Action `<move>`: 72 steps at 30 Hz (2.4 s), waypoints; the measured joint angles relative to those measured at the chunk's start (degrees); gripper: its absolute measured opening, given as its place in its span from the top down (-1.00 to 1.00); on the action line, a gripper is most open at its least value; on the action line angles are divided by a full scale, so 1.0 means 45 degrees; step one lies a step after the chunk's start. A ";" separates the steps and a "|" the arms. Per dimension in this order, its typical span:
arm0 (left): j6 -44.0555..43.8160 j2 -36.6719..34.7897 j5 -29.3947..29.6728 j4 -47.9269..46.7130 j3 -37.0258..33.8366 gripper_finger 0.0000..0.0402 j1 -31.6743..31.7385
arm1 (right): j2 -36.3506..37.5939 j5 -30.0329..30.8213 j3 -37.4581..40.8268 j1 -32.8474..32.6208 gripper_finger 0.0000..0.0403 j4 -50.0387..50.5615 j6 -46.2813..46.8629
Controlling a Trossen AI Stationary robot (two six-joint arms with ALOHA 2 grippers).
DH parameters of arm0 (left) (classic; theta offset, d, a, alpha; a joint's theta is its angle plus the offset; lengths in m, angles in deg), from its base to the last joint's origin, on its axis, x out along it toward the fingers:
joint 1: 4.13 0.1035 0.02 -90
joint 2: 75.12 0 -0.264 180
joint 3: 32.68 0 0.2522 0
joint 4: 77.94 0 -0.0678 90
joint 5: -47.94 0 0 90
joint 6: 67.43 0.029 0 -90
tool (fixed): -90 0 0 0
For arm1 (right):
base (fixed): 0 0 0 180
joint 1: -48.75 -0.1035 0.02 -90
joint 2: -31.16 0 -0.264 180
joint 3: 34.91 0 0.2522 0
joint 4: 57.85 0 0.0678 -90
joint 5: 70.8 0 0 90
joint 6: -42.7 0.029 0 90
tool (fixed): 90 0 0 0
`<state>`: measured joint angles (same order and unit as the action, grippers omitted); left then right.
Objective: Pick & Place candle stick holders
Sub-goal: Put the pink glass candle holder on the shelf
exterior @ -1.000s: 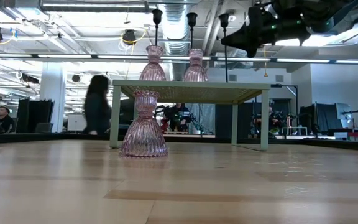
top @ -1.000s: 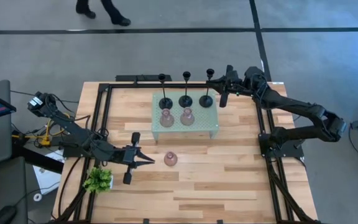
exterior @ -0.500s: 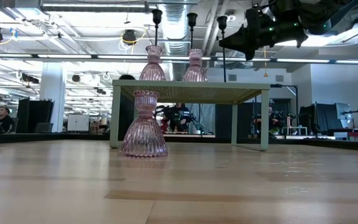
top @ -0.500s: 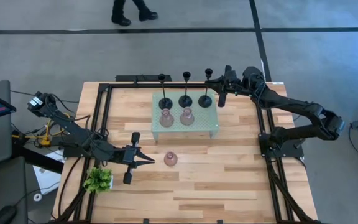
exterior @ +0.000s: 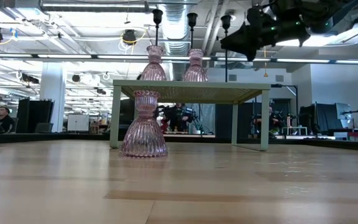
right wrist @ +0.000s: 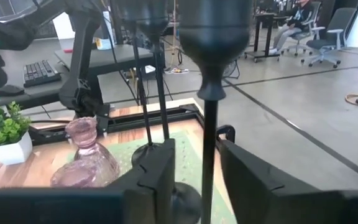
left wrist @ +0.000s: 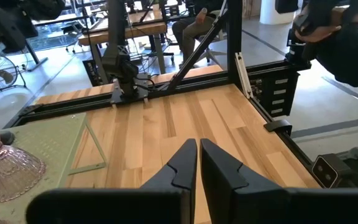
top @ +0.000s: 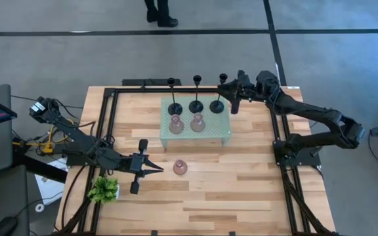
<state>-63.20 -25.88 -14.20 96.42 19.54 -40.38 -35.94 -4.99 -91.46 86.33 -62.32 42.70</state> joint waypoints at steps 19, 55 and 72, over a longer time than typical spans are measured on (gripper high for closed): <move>0.0002 0.0000 0.0000 -0.1651 0.0005 0.90 -0.0003 | 0.6470 0.0011 -0.0024 -0.1981 0.29 0.9724 0.0064; -0.0141 -0.0024 -0.0010 -0.2273 0.0005 0.90 -0.1530 | -0.4756 1.4132 0.2754 -1.6184 0.65 -0.3843 0.5350; -0.0141 -0.0024 -0.0010 -0.2273 0.0005 0.90 -0.1530 | -1.1108 1.4423 -0.1579 -1.5967 0.65 -0.4716 0.6584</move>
<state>-63.83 -25.99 -14.25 86.19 19.56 -47.26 -85.93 59.91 -98.56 14.48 -83.54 72.33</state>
